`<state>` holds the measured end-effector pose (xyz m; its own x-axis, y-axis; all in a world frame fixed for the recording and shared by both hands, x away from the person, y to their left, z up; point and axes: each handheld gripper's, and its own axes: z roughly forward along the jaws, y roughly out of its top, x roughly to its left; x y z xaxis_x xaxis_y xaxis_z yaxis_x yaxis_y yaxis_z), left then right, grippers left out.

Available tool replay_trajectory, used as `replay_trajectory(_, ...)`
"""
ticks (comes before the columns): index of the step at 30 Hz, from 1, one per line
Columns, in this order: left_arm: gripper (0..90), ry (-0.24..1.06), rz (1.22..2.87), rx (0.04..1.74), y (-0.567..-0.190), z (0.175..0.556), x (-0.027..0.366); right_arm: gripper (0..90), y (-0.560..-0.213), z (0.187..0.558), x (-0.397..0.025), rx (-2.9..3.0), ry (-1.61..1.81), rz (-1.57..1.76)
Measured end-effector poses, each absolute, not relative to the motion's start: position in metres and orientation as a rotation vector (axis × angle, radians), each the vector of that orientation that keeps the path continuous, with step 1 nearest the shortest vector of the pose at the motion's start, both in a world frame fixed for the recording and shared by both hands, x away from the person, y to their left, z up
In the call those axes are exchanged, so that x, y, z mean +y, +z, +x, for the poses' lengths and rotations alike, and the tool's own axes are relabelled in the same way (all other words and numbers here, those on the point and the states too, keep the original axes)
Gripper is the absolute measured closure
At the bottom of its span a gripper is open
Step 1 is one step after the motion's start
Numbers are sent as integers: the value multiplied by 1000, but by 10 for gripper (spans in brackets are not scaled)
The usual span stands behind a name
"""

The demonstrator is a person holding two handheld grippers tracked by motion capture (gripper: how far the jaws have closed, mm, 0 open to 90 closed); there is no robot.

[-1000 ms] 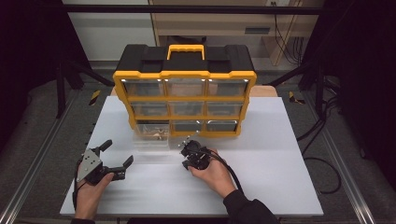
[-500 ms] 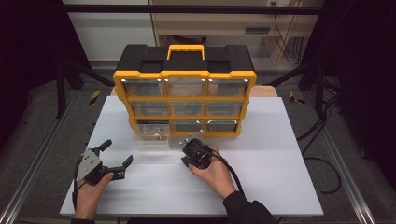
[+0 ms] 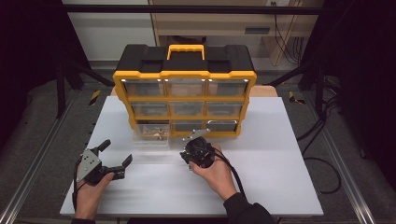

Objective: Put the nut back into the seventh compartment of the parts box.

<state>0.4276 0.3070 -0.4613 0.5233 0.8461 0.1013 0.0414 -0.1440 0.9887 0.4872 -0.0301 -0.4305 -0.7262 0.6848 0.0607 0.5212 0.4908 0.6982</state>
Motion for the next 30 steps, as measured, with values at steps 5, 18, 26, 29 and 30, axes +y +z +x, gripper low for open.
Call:
replay_trajectory(5, 12, 845, 1564, 790, -461, 427, 308, 701, -428, 488, -32, 2498, 1090, 1001)
replay_trajectory(18, 12, 847, 1567, 792, -462, 427, 307, 701, -417, 490, -39, 2446, 1174, 998)
replay_trajectory(26, 12, 848, 1563, 794, -461, 427, 308, 701, -409, 493, -38, 2424, 1207, 989)
replay_trajectory(29, 12, 848, 1558, 791, -461, 427, 308, 701, -406, 493, -39, 2413, 1200, 970)
replay_trajectory(30, 12, 849, 1559, 790, -461, 428, 308, 701, -404, 493, -39, 2413, 1207, 980)
